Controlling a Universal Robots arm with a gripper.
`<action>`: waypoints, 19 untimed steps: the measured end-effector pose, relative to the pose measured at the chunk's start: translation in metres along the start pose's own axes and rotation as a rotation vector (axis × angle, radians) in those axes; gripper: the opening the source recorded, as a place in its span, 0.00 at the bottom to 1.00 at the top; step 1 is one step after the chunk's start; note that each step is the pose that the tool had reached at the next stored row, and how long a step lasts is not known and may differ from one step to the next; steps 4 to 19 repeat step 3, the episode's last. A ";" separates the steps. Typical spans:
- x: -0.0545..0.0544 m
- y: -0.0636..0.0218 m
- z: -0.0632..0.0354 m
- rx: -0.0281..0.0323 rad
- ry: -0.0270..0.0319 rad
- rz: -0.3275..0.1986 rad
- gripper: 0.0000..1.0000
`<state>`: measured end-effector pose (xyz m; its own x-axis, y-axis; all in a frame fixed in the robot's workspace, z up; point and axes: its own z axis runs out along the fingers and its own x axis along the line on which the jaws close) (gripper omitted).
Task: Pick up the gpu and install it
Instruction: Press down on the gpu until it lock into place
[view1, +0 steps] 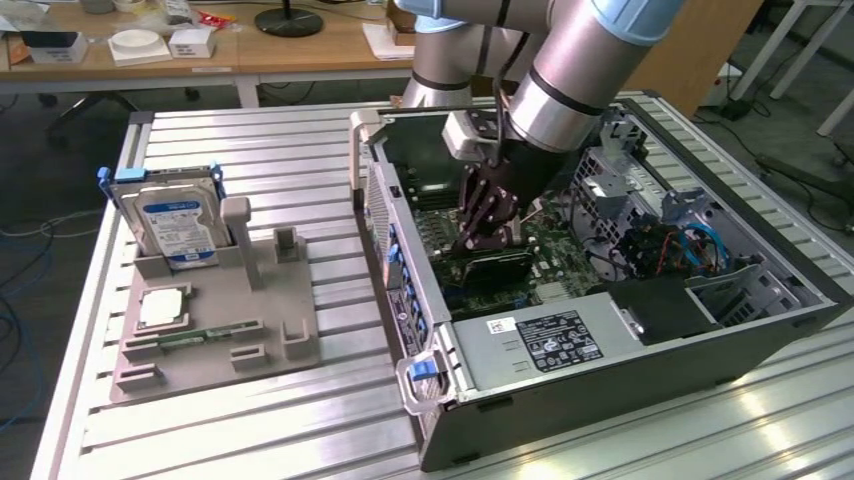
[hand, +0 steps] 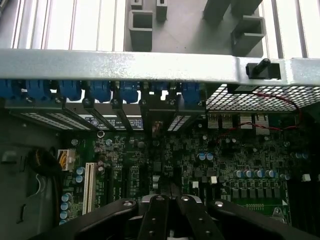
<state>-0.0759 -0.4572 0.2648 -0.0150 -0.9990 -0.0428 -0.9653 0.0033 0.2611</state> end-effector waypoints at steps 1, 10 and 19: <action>0.000 0.0000 0.0000 0.0004 0.0000 0.000 0.10; 0.000 0.0000 0.0000 0.0007 0.0000 0.000 0.10; 0.000 0.0000 0.0000 0.0007 0.0000 0.000 0.10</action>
